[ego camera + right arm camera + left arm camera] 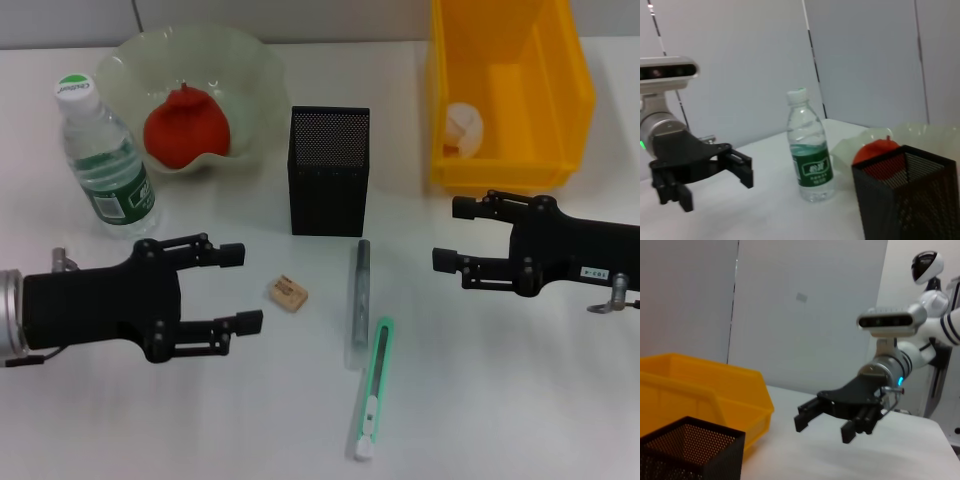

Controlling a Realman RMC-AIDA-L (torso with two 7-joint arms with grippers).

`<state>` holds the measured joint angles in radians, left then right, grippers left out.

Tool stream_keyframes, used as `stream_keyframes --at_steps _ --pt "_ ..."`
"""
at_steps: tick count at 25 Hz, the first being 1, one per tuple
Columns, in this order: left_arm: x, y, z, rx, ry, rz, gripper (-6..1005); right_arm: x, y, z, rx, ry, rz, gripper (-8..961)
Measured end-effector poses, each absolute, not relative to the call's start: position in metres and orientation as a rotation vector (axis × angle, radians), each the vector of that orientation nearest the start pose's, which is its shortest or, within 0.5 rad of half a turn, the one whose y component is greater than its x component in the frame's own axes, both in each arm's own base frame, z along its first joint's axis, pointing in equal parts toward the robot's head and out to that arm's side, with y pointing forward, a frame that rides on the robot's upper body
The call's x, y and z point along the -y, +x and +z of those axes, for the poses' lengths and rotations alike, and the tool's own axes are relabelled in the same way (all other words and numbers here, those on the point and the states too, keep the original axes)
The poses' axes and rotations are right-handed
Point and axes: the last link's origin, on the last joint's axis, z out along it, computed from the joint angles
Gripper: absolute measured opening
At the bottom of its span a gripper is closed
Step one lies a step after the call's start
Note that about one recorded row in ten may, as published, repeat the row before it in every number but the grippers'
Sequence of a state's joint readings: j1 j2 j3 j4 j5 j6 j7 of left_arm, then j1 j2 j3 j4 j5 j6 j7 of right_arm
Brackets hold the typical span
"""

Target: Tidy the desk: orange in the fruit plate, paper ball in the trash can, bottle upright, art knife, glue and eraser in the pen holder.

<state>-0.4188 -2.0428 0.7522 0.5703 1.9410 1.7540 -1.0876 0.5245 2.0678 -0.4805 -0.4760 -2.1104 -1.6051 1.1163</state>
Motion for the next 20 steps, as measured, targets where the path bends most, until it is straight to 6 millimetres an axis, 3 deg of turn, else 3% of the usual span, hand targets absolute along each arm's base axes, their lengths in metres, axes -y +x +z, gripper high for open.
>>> stream_keyframes --at_steps 20 --pt "-0.283 -0.283 -0.019 0.347 -2.845 -0.727 777 -0.305 0.285 -0.023 -0.551 -2.728 0.736 797"
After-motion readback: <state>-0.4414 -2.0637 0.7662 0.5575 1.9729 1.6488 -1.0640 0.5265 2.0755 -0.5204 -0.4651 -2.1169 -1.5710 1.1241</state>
